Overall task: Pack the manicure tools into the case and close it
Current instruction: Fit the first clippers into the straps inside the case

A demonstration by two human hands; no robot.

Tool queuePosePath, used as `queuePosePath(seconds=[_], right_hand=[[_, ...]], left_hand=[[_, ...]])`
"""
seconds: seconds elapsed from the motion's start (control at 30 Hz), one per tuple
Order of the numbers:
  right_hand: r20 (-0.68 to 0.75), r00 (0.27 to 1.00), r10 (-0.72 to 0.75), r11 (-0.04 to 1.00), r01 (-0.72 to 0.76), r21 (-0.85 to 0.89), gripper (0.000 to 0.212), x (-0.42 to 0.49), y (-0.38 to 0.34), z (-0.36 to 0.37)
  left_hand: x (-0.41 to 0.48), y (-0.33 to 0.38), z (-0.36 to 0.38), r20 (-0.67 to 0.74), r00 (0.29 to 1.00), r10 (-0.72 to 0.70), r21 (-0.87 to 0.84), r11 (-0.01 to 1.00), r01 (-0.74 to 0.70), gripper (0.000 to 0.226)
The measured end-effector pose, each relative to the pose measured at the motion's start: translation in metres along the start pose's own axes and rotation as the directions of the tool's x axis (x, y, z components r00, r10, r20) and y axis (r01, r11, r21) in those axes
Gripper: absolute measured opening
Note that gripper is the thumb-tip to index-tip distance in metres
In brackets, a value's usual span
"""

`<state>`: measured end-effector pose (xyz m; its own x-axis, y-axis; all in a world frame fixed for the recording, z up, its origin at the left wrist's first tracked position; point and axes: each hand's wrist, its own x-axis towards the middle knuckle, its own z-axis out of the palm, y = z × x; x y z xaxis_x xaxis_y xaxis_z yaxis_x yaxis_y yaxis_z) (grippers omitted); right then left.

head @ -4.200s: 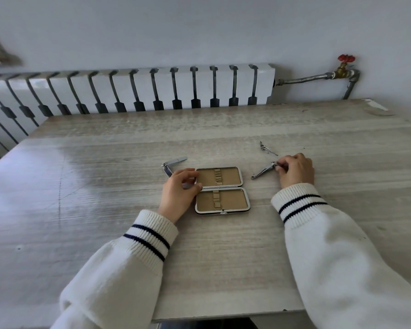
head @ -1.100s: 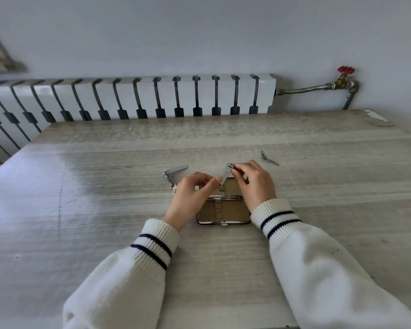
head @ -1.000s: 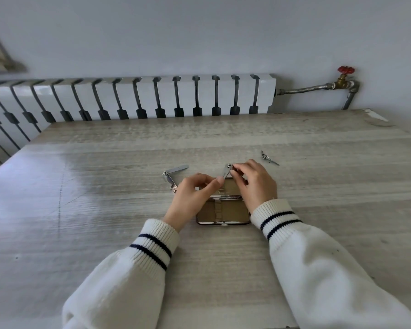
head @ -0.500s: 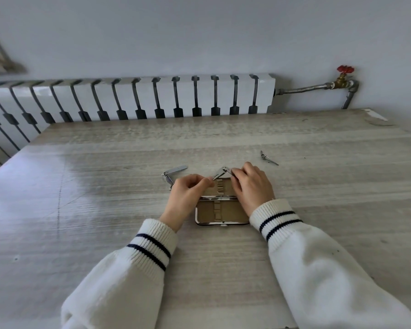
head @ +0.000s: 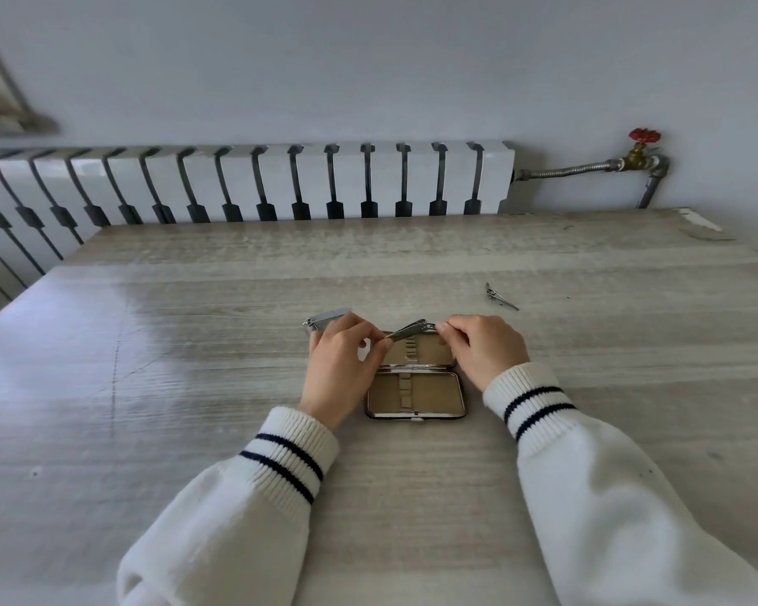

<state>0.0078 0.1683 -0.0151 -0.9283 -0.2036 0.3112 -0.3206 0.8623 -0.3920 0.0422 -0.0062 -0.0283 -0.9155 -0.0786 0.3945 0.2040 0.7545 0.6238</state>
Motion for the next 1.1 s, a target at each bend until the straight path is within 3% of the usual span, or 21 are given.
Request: queuePosePath(seconds=[0.17,0.37,0.7,1.0,1.1], right_hand=[[0.114,0.989,0.089,0.924,-0.125,0.361,0.036,0.002,-0.001,-0.008],[0.214,0.969,0.125,0.807,-0.225,0.546,0.036,-0.001,0.001,-0.01],[0.059,0.985,0.164,0.862,-0.173,0.477,0.012,0.001,0.006,-0.002],[0.094,0.938,0.333,0.724,-0.318,0.612,0.009,0.003,0.011,-0.001],[0.082,0.946,0.312,0.752,-0.299,0.588,0.007,0.003,0.011,0.0]], left_hand=[[0.004,-0.003,-0.004,-0.034,0.999,-0.017,-0.043,0.999,0.016,0.012],[0.003,-0.001,0.0,-0.008,0.999,-0.039,-0.113,0.993,0.038,0.011],[0.001,-0.001,0.002,0.043,0.997,-0.068,-0.127,0.989,0.073,0.012],[0.003,-0.004,0.003,0.028,0.995,-0.093,-0.105,0.99,0.095,0.011],[0.002,-0.005,0.003,0.025,0.995,-0.093,-0.105,0.99,0.095,0.012]])
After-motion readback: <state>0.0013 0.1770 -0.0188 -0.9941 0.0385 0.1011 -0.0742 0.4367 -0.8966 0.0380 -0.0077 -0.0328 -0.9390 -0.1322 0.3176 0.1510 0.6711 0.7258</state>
